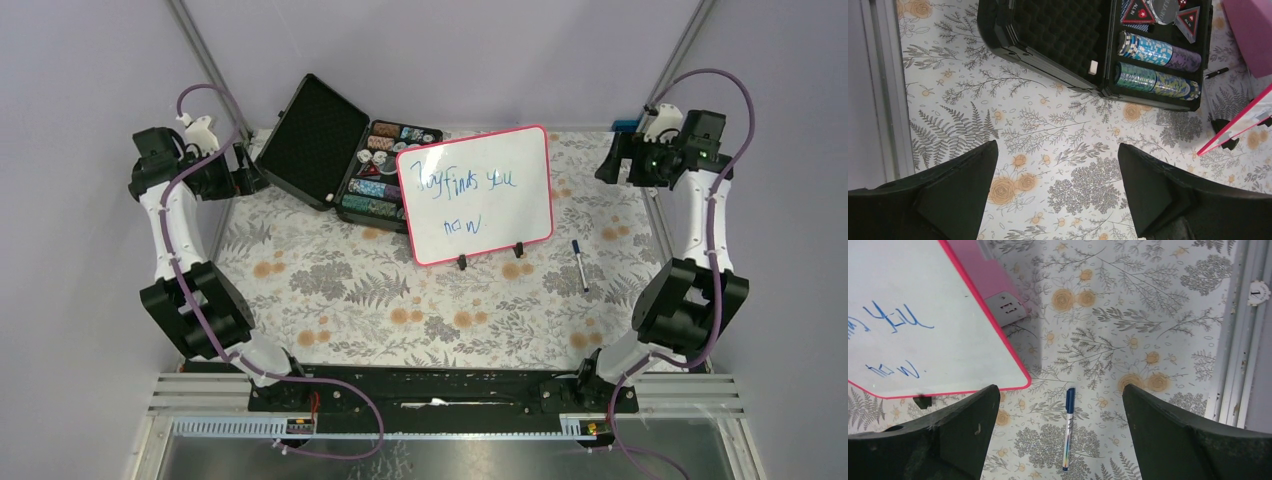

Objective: Write a sentence on the whiteboard
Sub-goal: Reset both arms

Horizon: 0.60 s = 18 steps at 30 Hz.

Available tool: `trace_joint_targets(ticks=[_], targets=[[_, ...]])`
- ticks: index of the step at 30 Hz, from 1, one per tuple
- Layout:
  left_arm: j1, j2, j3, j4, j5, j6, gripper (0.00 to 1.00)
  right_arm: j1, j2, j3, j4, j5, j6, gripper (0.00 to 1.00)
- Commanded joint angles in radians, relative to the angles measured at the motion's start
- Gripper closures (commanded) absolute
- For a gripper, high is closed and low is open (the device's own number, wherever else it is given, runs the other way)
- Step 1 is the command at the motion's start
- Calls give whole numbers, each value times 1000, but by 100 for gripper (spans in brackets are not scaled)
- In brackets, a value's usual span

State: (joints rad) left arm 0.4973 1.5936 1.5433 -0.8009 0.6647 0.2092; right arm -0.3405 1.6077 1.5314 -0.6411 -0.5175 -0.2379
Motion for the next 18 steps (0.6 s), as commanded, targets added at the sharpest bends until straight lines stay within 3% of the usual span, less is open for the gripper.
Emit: trace_joint_targets(ticks=[1, 8, 18], targets=[[-1, -3, 32, 4, -20, 47, 1, -18, 36, 68, -51, -29, 19, 0], [-2, -25, 54, -10, -79, 71, 1, -18, 84, 98, -56, -57, 49, 0], [-7, -45, 48, 26, -86, 57, 1, -19, 16, 83, -58, -54, 36, 0]])
